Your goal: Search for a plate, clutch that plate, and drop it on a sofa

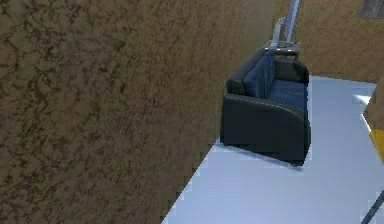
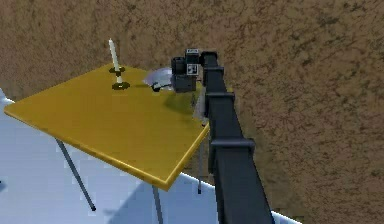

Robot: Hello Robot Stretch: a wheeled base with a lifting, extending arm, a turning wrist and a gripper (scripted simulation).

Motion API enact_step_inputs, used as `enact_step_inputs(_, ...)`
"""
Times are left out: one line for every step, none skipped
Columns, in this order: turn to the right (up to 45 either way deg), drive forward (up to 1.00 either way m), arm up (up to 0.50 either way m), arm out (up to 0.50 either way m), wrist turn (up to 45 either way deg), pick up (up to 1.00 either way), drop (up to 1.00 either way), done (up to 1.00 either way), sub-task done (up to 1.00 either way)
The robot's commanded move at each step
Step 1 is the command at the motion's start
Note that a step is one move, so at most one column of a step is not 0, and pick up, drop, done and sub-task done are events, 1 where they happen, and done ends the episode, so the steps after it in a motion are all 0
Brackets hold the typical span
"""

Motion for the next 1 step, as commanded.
enact_step_inputs(0.0, 0.00, 0.04, 0.00, 0.0, 0.00, 0.00, 0.00, 0.00)
